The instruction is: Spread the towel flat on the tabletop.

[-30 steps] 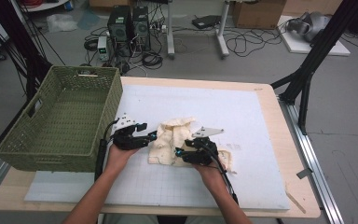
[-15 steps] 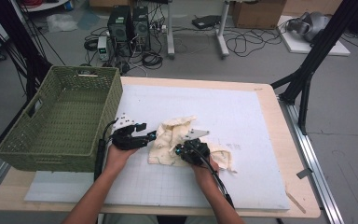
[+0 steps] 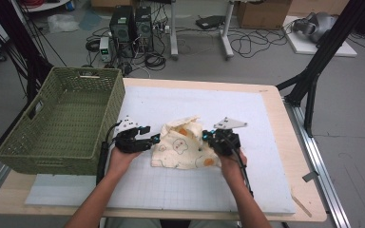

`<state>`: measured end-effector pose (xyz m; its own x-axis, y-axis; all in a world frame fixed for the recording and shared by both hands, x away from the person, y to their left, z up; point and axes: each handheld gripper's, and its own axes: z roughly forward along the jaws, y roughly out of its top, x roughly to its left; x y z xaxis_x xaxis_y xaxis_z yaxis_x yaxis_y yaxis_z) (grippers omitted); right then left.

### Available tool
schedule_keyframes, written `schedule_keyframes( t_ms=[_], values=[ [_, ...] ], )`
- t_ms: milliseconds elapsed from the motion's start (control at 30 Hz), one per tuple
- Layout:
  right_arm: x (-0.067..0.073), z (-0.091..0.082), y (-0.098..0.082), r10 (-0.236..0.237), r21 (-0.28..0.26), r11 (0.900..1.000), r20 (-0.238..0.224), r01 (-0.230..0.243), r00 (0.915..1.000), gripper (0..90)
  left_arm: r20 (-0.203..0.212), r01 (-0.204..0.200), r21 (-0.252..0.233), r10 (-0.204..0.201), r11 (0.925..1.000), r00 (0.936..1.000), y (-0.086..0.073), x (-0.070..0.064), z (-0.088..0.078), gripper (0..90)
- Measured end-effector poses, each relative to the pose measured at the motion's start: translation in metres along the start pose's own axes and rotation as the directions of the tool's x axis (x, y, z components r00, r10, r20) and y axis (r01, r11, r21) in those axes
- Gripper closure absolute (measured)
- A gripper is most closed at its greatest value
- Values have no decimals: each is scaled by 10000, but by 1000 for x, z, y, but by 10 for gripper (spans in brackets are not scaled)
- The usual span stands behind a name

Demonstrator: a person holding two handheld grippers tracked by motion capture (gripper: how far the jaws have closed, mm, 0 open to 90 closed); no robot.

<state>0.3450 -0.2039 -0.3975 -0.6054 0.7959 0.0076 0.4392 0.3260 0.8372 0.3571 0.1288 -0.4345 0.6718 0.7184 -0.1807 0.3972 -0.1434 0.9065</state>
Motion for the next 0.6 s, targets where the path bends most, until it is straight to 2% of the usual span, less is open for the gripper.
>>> schedule_keyframes(
  t_ms=[133, 233, 333, 433, 500, 567, 600],
  values=[
    [-36, -2, 5, 420, 169, 9989, 698, -432, 9967, 881, 46, -49, 69, 48, 10000, 10000, 0, -2, 1, 420],
    [-55, 0, 6, 560, 406, 9973, 1270, -616, 9903, 881, 88, -57, 151, 55, 9999, 9999, -1, -3, 3, 420],
    [-70, 5, 4, 771, 236, 9963, 1780, -826, 9810, 881, 152, -87, 173, 84, 9998, 9998, -1, -4, 4, 420],
    [-81, 14, -3, 760, 681, 9931, 2492, -958, 9655, 881, 173, -90, 168, 88, 9998, 9998, -1, -5, 4, 420],
    [-87, 17, -8, 870, 1026, 9869, 3102, -1243, 9467, 880, 176, -123, 171, 120, 9998, 9998, -1, -5, 3, 420],
    [-92, 17, -12, 1104, 1014, 9830, 3395, -1530, 9341, 844, 187, -113, 125, 110, 9999, 9998, 0, -4, 2, 421],
    [-93, 15, -13, 1350, 885, 9806, 3423, -1750, 9298, 795, 168, -66, 87, 64, 9999, 9998, 0, -4, 1, 421]
  ],
)
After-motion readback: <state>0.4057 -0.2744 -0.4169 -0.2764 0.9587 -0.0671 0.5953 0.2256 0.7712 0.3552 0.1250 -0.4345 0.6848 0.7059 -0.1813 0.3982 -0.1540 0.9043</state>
